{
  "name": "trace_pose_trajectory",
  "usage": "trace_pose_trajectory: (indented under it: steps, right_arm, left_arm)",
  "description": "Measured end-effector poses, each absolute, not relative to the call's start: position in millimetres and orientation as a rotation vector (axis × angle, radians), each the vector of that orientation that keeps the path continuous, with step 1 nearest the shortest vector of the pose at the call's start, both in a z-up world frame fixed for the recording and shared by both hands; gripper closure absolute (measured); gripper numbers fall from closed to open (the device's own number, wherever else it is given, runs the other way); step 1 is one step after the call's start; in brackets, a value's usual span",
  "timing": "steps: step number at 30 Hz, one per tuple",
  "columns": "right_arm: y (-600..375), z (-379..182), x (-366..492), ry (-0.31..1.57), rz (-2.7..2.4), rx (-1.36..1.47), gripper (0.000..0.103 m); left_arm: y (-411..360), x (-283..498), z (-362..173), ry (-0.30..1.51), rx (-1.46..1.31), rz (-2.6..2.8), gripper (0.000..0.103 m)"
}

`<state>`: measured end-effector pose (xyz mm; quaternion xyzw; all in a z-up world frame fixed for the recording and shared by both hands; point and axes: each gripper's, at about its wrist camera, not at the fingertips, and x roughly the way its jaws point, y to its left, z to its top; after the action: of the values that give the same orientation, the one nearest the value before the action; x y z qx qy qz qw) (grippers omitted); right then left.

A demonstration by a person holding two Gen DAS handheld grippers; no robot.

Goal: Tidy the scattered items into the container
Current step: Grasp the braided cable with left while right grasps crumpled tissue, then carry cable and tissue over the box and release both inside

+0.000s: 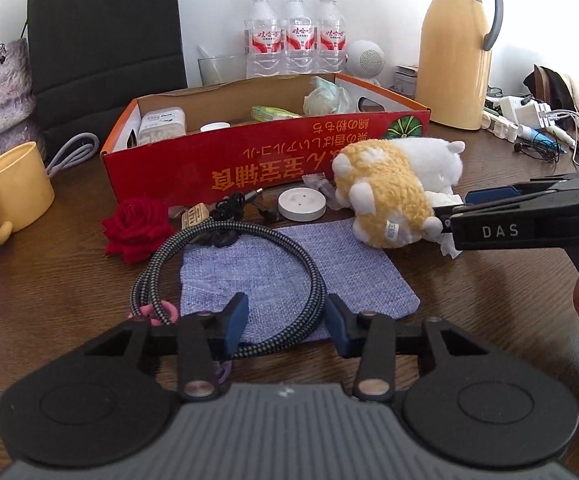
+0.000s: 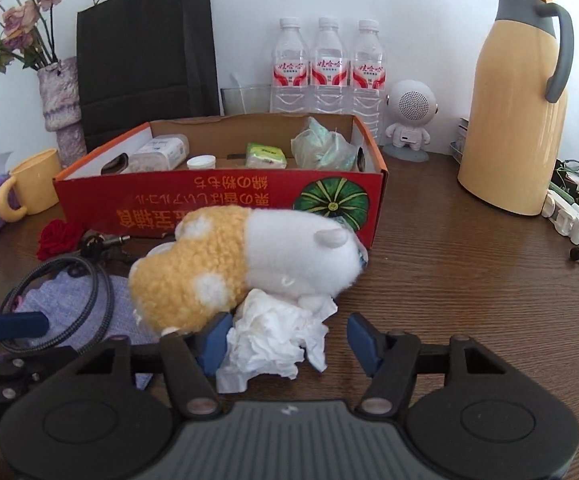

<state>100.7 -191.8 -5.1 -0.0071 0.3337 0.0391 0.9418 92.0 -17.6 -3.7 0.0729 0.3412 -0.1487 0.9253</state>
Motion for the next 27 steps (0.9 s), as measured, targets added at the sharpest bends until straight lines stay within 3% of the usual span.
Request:
trace_pose_trajectory:
  steps: [3, 4, 8, 21, 27]
  right_arm:
    - [-187, -8, 98, 0.687, 0.094, -0.022, 0.070]
    - [-186, -8, 96, 0.686, 0.092, -0.024, 0.071]
    - [-187, -5, 82, 0.679, 0.089, 0.008, 0.073]
    - [-186, 37, -7, 0.575, 0.113, 0.034, 0.074]
    - [-178, 74, -49, 0.458, 0.180, 0.055, 0.075]
  left_arm:
    - [-21, 91, -2, 0.718, 0.156, -0.329, 0.076]
    - [-22, 91, -1, 0.727, 0.157, -0.339, 0.085]
    - [-24, 82, 6, 0.710, 0.106, -0.331, 0.095]
    - [22, 9, 101, 0.428, -0.099, -0.165, 0.097]
    - [22, -23, 119, 0.375, -0.122, -0.168, 0.097]
